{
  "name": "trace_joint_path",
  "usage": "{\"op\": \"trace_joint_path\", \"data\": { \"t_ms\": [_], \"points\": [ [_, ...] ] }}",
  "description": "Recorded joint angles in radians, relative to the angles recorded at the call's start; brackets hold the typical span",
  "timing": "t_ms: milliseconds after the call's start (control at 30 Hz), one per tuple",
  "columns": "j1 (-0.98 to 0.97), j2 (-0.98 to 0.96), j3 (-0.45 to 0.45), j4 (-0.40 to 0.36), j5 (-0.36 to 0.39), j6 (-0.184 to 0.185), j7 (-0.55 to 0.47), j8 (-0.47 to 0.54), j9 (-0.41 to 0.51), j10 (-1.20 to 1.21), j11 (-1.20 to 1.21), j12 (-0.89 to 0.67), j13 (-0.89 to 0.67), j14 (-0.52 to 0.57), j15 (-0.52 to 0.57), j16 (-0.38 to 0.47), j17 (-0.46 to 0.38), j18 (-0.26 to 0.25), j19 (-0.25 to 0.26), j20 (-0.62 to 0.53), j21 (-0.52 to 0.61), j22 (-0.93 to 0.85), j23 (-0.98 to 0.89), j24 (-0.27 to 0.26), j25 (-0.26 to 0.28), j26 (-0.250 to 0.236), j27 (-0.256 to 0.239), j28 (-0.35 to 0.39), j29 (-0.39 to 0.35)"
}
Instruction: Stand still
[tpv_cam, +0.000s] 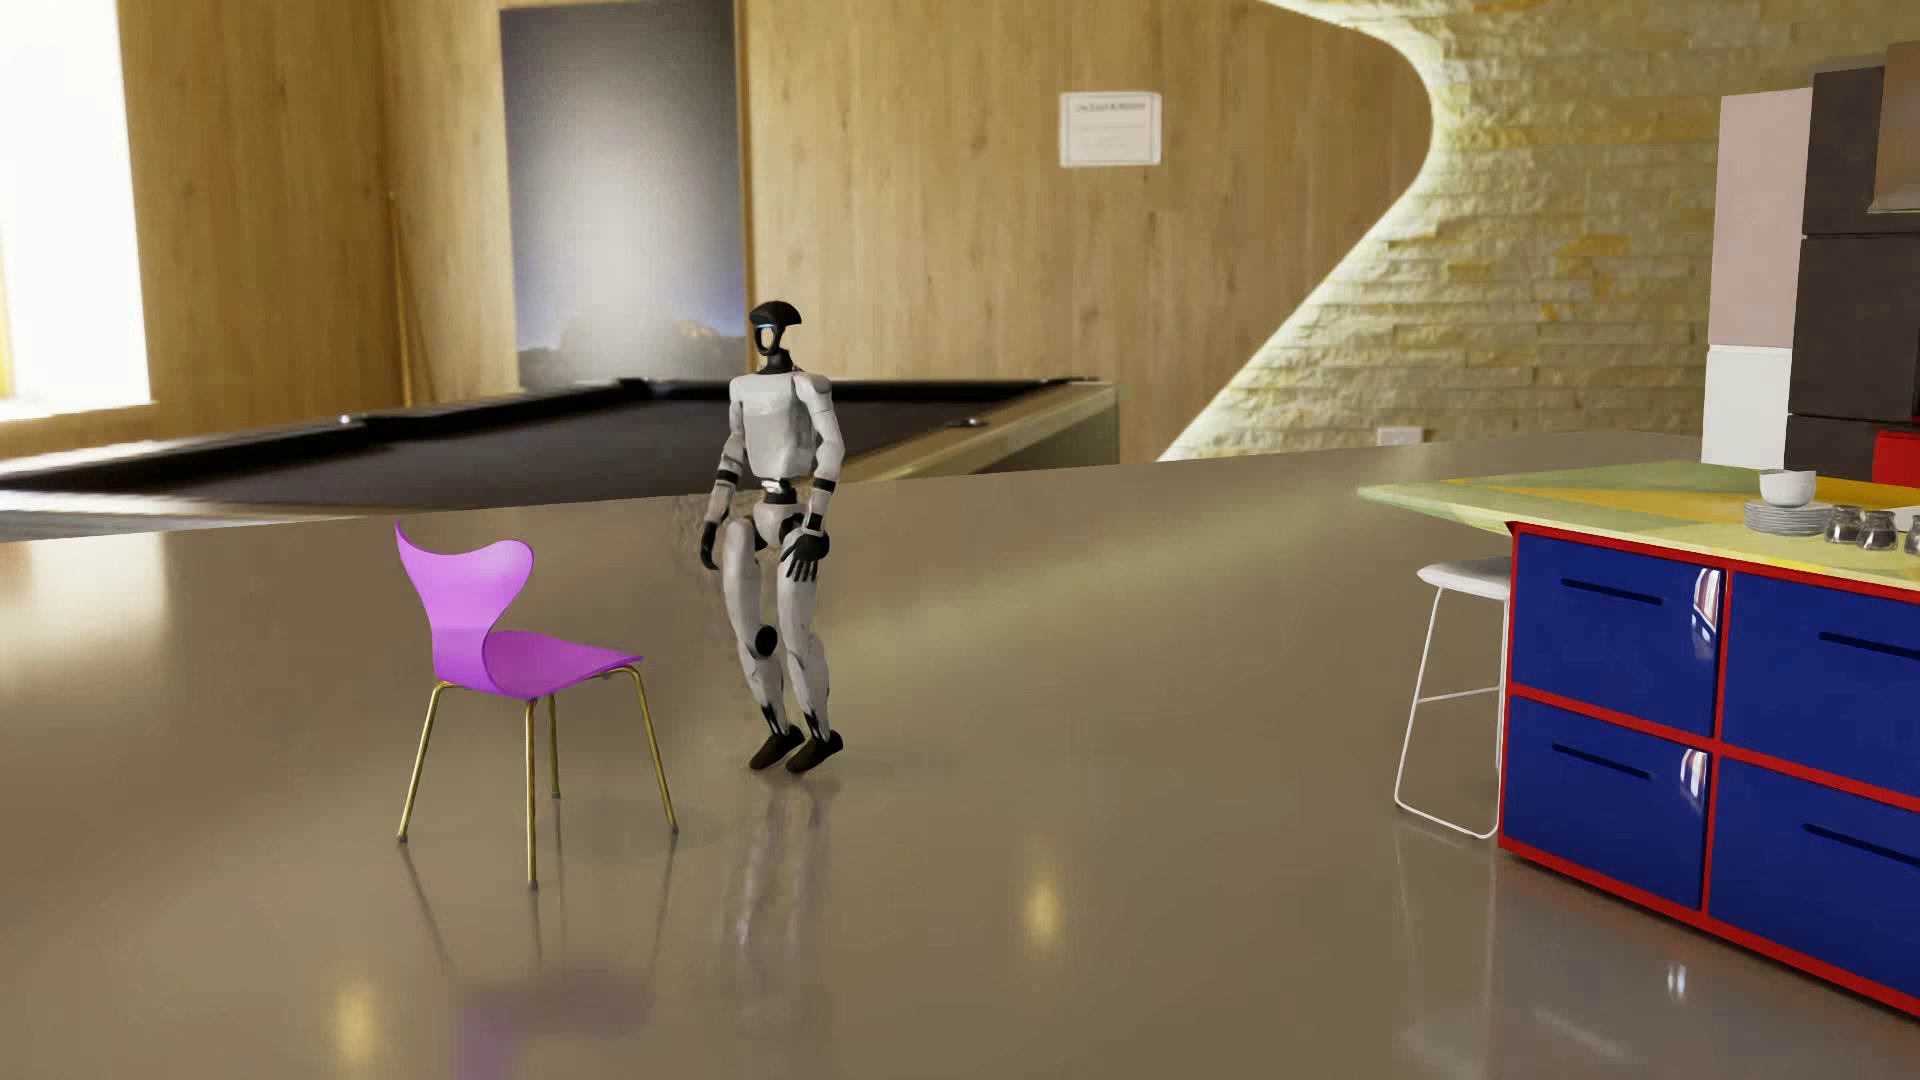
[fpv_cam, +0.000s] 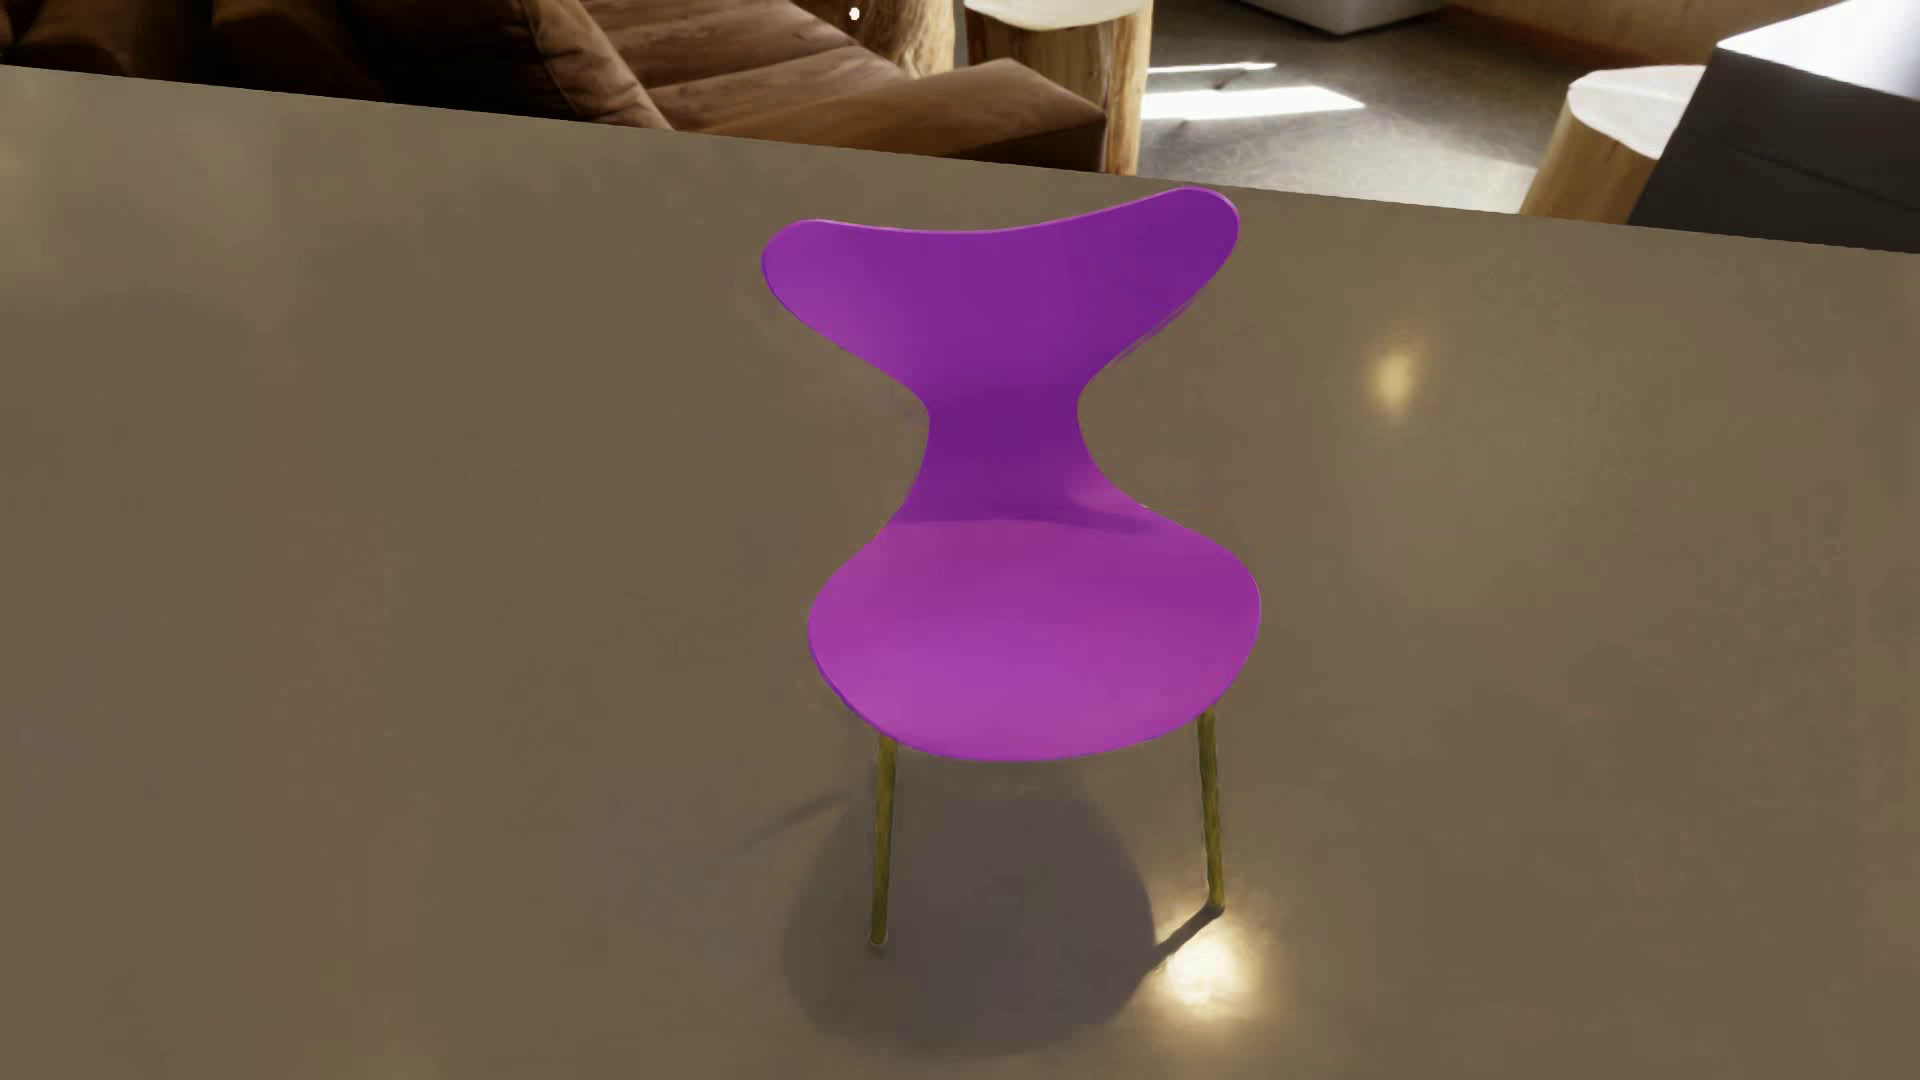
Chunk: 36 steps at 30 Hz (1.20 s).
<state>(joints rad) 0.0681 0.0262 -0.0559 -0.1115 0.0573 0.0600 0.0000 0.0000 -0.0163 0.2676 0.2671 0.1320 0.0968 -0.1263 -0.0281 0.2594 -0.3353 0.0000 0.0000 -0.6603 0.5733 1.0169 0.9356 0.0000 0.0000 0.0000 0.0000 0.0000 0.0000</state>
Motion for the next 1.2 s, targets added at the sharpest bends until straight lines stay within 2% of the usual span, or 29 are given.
{"op": "trace_joint_path", "data": {
  "t_ms": [267,700,867,967,1200],
  "points": [
    [-0.002,0.003,0.003,0.002,0.005,0.005,0.000,0.000,-0.006,0.003,-0.003,0.003,-0.007,-0.005,-0.006,0.007,0.004,0.000,0.000,-0.017,0.008,-0.003,0.007,0.000,0.000,0.000,0.000,0.000,0.000],
    [-0.007,-0.001,0.012,-0.002,0.000,0.003,0.000,0.000,-0.015,0.004,-0.006,-0.001,-0.005,-0.011,-0.018,0.002,0.004,0.000,0.000,0.029,0.001,0.008,0.007,0.000,0.000,0.000,0.000,0.000,0.000],
    [-0.004,0.006,0.007,-0.003,-0.002,0.005,0.000,0.000,-0.017,0.002,-0.012,0.003,-0.011,-0.012,-0.023,0.004,0.005,0.000,0.000,0.004,0.004,0.004,0.019,0.000,0.000,0.000,0.000,0.000,0.000],
    [-0.007,0.001,0.006,-0.006,-0.003,0.007,0.000,0.000,-0.014,0.002,-0.010,0.009,-0.008,-0.011,-0.024,-0.001,0.001,0.000,0.000,0.042,-0.006,0.007,0.005,0.000,0.000,0.000,0.000,0.000,0.000],
    [-0.008,0.001,0.009,-0.005,-0.003,0.011,0.000,0.000,-0.011,0.003,-0.011,0.005,0.000,-0.010,-0.026,0.002,-0.005,0.000,0.000,0.046,-0.015,0.019,0.009,0.000,0.000,0.000,0.000,0.000,0.000]
  ]
}}
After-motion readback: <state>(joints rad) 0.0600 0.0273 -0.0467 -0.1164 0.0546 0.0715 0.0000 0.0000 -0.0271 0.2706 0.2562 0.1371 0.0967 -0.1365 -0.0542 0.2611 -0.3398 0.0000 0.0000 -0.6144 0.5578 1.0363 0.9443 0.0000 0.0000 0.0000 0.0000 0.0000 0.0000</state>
